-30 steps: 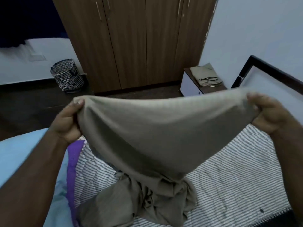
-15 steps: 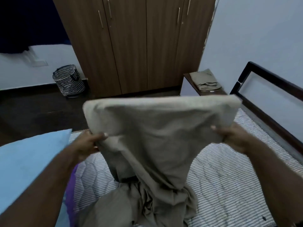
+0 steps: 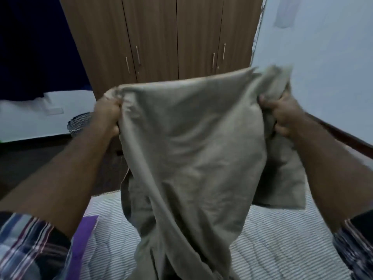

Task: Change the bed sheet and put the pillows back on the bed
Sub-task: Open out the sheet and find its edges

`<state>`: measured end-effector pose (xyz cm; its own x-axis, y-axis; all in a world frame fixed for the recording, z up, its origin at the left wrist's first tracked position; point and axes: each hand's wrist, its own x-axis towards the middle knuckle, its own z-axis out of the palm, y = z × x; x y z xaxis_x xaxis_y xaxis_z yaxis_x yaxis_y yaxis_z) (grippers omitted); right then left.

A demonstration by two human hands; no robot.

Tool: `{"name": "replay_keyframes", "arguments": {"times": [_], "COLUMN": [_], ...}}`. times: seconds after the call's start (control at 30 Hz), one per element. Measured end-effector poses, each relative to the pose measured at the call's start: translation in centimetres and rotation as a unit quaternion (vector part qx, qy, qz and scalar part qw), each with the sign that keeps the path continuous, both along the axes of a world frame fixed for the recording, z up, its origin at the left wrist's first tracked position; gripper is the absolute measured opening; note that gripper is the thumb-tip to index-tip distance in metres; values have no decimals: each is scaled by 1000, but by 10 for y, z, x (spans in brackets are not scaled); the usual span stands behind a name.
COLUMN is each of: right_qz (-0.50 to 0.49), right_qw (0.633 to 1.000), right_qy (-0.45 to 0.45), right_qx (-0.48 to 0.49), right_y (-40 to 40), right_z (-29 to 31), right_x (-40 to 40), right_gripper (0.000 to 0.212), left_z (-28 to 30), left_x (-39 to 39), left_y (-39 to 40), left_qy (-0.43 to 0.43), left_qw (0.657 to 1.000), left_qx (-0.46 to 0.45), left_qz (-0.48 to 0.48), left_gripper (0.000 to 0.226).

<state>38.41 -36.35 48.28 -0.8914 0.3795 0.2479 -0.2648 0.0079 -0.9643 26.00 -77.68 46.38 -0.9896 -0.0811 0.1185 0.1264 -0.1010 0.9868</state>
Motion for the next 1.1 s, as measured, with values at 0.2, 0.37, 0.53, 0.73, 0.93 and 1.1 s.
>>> {"name": "replay_keyframes", "arguments": {"times": [0.2,0.37,0.53,0.73,0.93,1.1], "right_qz": [-176,-111,-127,-89,-111,-15], "right_qw": [968,972,981,981,973,989], "right_qy": [153,45,107,-52,174,-40], "right_qx": [94,202,99,162,107,144], "right_y": [25,-1,5,-15,-8,-27], "right_z": [102,59,76,25,86,-10], "right_x": [-49,-38,-20,26,6,37], "right_gripper": [7,25,28,10,7,4], "left_z": [51,9,24,-14,14,-37], "left_x": [-39,-16,-24,10,21,48], "left_y": [2,10,-16,-24,-36,-47], "left_qy": [87,19,67,16,27,3], "left_qw": [986,968,967,925,947,926], "left_qx": [-22,-187,-179,-342,-264,-344], "left_qz": [139,166,169,164,179,154], "left_gripper": [16,21,18,22,25,26]}}
